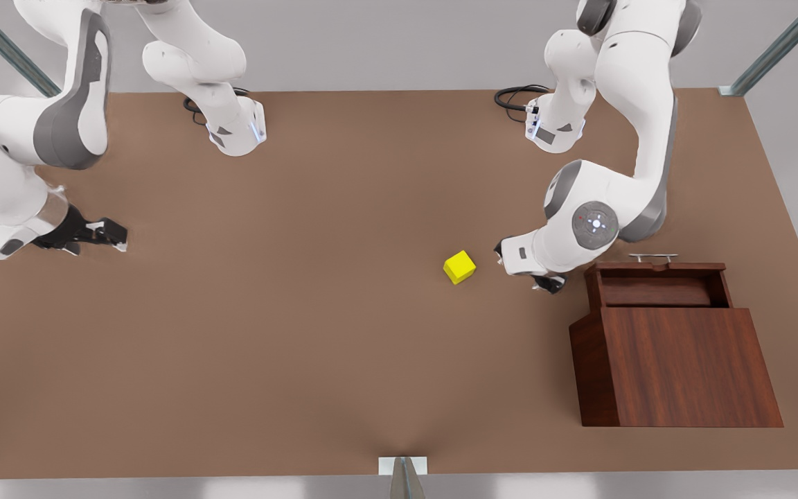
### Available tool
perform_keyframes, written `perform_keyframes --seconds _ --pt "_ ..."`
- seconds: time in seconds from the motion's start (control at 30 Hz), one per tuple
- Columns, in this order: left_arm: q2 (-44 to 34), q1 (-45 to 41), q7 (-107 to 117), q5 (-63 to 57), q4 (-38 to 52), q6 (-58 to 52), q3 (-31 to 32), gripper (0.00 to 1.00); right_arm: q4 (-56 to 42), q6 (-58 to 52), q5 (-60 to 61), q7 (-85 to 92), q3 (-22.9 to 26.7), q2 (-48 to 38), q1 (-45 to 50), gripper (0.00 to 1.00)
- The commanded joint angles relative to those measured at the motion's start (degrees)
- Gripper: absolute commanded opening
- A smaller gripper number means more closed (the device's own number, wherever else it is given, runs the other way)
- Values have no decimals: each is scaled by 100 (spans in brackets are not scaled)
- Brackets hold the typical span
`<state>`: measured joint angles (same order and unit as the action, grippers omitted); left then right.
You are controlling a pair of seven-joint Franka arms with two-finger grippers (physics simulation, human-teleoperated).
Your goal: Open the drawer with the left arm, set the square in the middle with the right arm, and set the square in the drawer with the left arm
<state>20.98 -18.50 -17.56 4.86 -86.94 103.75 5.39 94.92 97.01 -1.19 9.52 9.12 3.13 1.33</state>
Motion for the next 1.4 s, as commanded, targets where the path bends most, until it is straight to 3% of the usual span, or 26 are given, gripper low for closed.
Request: perform_keyframes --seconds 0.0,0.23,0.4,0.77,1.07,1.17,1.37 --pt "20 -110 7 -73 -16 75 -2 100 0 11 -22 14 20 30 535 100" --pt "-235 -848 130 -73 -2520 3204 -2 100 -202 46 -180 58 11 109 606 100" --pt "-86 -1033 104 -82 -3109 3863 -2 100 -676 -226 -4 14 38 127 509 100" --pt "521 -1217 -2 -987 -3224 4303 -2 100 -756 -226 145 23 99 56 333 100" --pt "828 -1235 -2 -996 -3224 4505 -2 100 -931 -595 163 41 90 127 324 100" --pt "881 -1235 -2 -996 -3224 4531 -11 79 -949 -569 163 41 90 144 316 100" --pt "899 -1226 7 -996 -3224 4531 -20 73 -949 -569 154 32 90 144 307 100"
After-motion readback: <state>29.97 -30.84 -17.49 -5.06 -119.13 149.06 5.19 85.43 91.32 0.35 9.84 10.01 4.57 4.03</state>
